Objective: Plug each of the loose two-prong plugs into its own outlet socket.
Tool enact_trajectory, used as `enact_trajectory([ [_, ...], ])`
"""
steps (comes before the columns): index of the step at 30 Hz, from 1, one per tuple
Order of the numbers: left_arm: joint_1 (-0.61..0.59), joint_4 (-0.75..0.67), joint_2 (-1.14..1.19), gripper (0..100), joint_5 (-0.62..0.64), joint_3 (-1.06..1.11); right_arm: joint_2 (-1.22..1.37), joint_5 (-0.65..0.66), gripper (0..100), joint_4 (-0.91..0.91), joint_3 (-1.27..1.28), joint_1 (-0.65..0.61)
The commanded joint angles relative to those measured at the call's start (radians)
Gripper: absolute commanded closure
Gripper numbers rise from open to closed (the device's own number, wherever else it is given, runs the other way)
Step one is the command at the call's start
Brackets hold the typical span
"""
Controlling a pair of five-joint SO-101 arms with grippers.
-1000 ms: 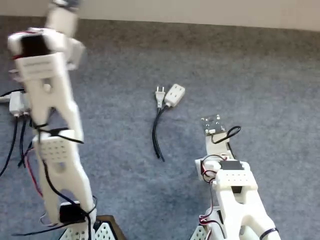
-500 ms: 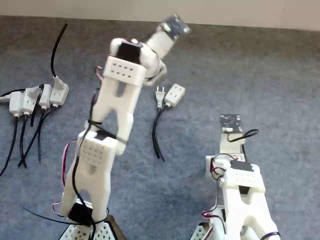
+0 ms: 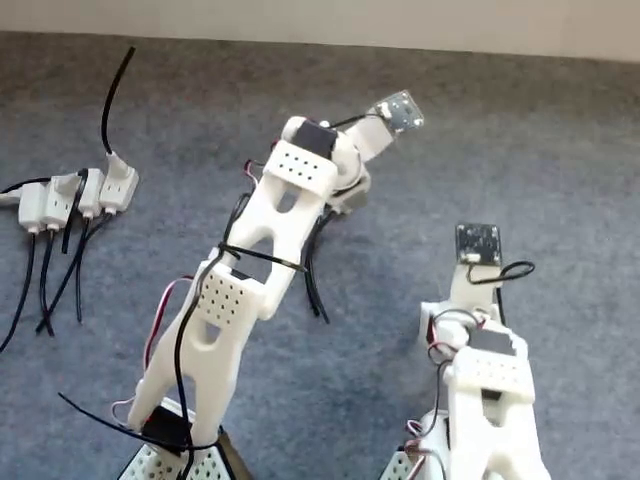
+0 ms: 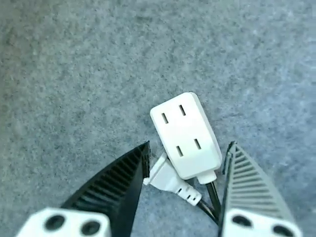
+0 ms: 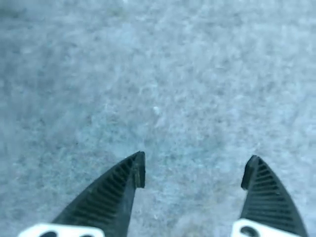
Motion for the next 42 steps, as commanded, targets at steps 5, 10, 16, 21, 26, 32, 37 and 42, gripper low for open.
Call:
enact_trajectory([
  [5, 0.012, -0.017, 0.071, 76, -0.005, -0.012, -0.214, -0.005, 68.9, 0.068, 0.047, -0.038],
  [10, 0.013, -0.018, 0.104, 76, -0.005, -0.012, -0.231, -0.005, 68.9, 0.068, 0.050, -0.039],
  [16, 0.010, -0.002, 0.099, 99, -0.006, -0.012, -0.231, -0.003, 68.9, 0.068, 0.051, -0.068],
  [21, 0.013, 0.206, 0.062, 100, -0.005, -0.117, -0.231, -0.003, 68.9, 0.068, 0.051, -0.070],
  [26, 0.007, 0.402, -0.045, 99, 0.014, -0.282, -0.229, -0.002, 68.9, 0.064, 0.071, -0.070],
  [32, -0.016, 0.400, -0.375, 99, 0.006, 0.081, -0.229, 0.041, 68.9, 0.065, 0.077, -0.105],
  [37, -0.001, 0.399, -0.733, 99, -0.086, 0.567, -0.229, 0.043, 68.9, 0.065, 0.077, -0.107],
  [42, 0.019, 0.394, -1.079, 99, -0.221, 1.053, -0.229, 0.044, 68.9, 0.067, 0.079, -0.108],
])
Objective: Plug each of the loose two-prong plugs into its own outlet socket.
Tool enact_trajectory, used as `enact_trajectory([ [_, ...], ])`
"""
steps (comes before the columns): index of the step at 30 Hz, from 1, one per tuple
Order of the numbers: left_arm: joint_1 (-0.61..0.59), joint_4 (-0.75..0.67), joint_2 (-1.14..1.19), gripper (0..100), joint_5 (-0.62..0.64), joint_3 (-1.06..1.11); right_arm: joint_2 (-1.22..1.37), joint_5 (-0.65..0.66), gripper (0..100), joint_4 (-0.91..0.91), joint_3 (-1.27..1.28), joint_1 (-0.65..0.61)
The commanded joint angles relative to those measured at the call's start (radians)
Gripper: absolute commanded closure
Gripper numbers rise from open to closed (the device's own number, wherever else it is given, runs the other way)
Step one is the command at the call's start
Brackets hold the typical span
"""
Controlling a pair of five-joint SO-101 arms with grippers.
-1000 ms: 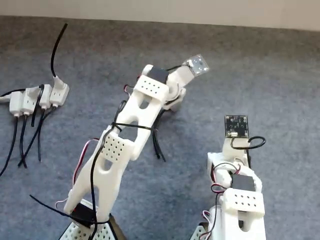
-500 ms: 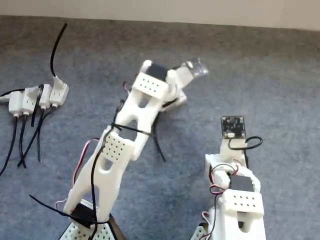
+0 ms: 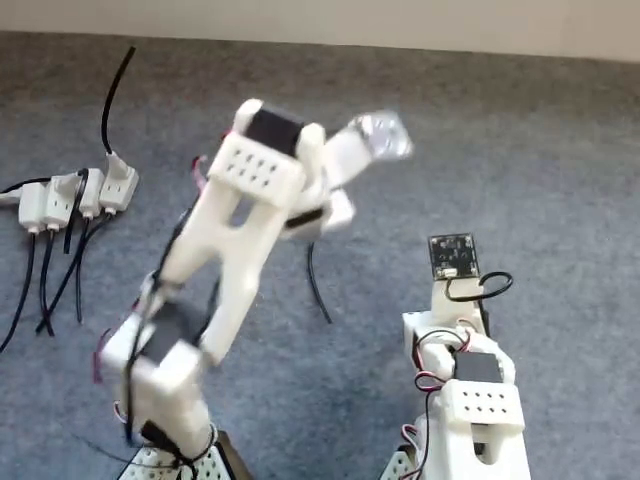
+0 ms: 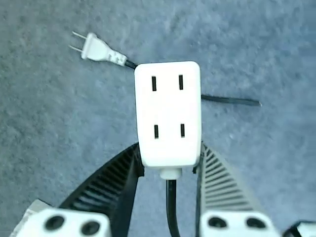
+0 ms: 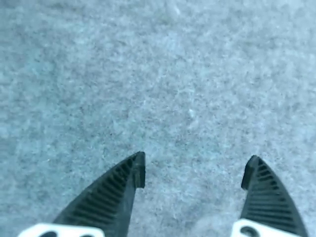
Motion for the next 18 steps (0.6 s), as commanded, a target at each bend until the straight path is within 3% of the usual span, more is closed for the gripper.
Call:
enact_trajectory([
  [1, 0.019, 0.005, -0.302, 99, -0.101, 0.381, -0.016, 0.011, 68.9, 0.005, -0.004, -0.008],
  [10, -0.082, -0.390, -0.657, 100, -0.419, 1.173, -0.016, 0.011, 68.9, 0.005, -0.004, -0.008],
  [18, -0.087, -0.647, -0.633, 100, -0.503, 1.383, -0.016, 0.011, 68.9, 0.005, -0.004, -0.008],
])
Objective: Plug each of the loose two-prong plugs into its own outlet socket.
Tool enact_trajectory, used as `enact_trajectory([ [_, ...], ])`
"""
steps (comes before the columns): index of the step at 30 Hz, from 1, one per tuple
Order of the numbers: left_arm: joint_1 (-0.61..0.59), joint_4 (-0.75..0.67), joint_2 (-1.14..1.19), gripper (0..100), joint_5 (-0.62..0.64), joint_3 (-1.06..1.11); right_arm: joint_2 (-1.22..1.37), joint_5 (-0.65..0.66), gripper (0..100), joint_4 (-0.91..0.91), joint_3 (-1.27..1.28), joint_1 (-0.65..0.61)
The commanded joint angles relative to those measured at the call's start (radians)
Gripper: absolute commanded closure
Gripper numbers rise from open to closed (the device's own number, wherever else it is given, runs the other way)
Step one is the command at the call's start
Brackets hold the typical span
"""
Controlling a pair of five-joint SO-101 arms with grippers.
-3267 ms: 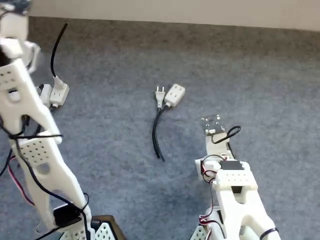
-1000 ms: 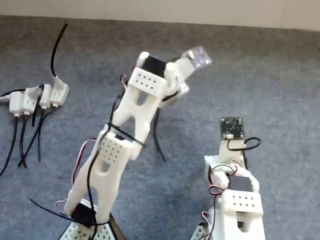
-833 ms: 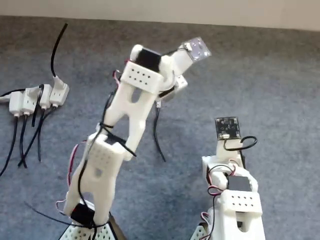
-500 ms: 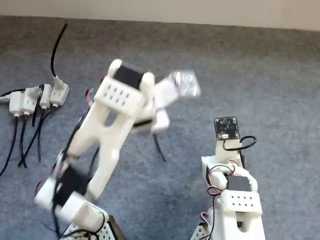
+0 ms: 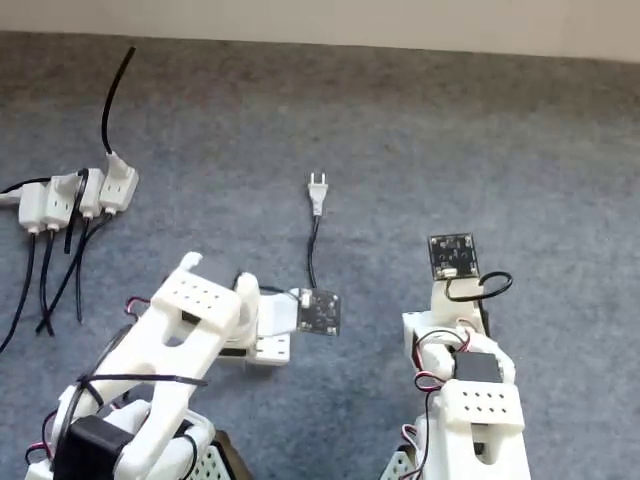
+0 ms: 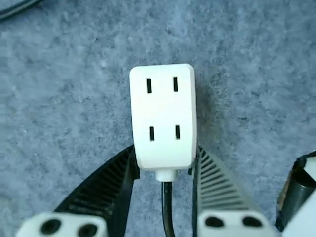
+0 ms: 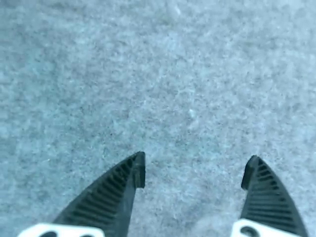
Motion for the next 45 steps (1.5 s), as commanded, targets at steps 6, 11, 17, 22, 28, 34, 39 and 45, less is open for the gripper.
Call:
enact_trajectory([
  [6, -0.082, -0.161, 0.206, 99, -0.017, -0.022, -0.016, 0.011, 68.9, 0.005, -0.004, -0.008],
  [11, -0.153, -0.109, 0.259, 99, -0.015, -0.130, -0.016, 0.012, 68.9, 0.005, -0.004, -0.028],
  [17, -0.163, 0.069, 0.260, 95, -0.009, -0.262, -0.016, 0.012, 68.9, 0.005, 0.028, -0.065],
  [22, -0.162, 0.115, 0.260, 81, -0.009, -0.303, -0.016, 0.012, 68.9, 0.004, 0.028, -0.065],
  [28, -0.159, 0.118, 0.260, 78, -0.009, -0.305, -0.016, 0.012, 68.9, 0.004, 0.028, -0.065],
  [34, -0.214, 0.115, 0.222, 78, 0.032, -0.372, -0.016, 0.035, 68.9, 0.007, 0.028, -0.065],
  [39, -0.340, 0.112, 0.114, 77, 0.253, -0.496, -0.016, 0.054, 68.9, 0.007, 0.019, -0.036],
  [45, -0.450, -0.014, 0.005, 77, 0.540, -0.532, -0.013, 0.051, 68.9, 0.059, -0.091, -0.039],
])
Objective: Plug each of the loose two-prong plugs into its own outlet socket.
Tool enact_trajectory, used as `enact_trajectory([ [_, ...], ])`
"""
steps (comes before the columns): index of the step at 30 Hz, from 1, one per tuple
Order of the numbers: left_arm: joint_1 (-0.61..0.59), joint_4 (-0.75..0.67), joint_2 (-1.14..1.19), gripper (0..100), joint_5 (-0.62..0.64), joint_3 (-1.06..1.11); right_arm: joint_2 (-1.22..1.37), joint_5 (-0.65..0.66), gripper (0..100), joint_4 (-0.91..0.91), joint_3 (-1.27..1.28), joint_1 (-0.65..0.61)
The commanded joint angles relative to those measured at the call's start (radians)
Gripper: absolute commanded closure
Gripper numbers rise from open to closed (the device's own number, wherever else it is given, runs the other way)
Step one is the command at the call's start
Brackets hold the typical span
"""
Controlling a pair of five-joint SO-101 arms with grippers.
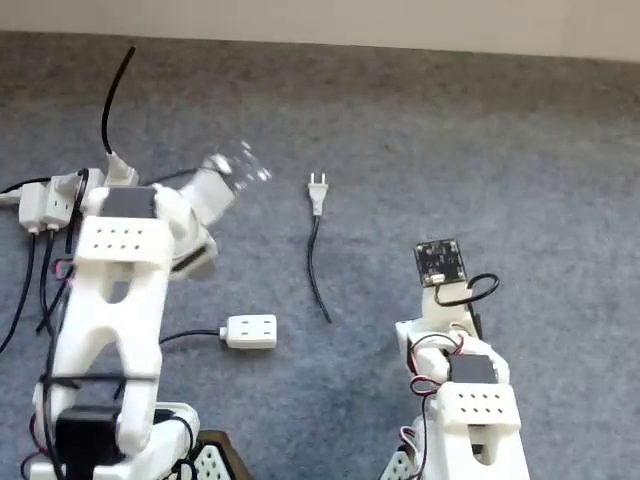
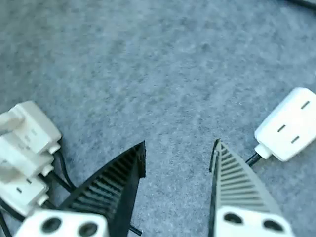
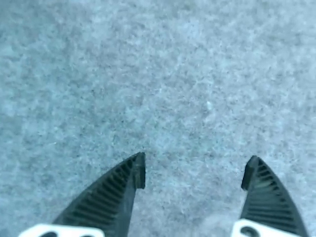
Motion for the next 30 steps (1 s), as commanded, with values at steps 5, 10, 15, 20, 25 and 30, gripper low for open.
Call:
enact_trajectory([
  [5, -0.213, -0.434, -0.001, 77, 0.606, 0.102, 0.119, 0.003, 68.9, 0.162, -0.334, -0.077],
  [10, -0.251, -0.520, 0.074, 77, 0.779, 0.234, 0.453, -0.064, 68.9, 0.177, -0.608, -0.196],
  [15, -0.352, -0.568, 0.087, 77, 0.862, 0.268, 0.796, -0.169, 68.9, 0.232, -0.980, -0.341],
  [20, -0.354, -0.644, 0.082, 77, 0.878, 0.355, 1.036, -0.282, 68.9, 0.254, -1.317, -0.432],
  [25, -0.321, -0.741, 0.085, 77, 0.876, 0.412, 1.219, -0.296, 68.9, 0.234, -1.518, -0.461],
  [30, -0.295, -0.749, 0.085, 77, 0.875, 0.418, 1.391, -0.299, 68.9, 0.162, -1.547, -0.463],
])
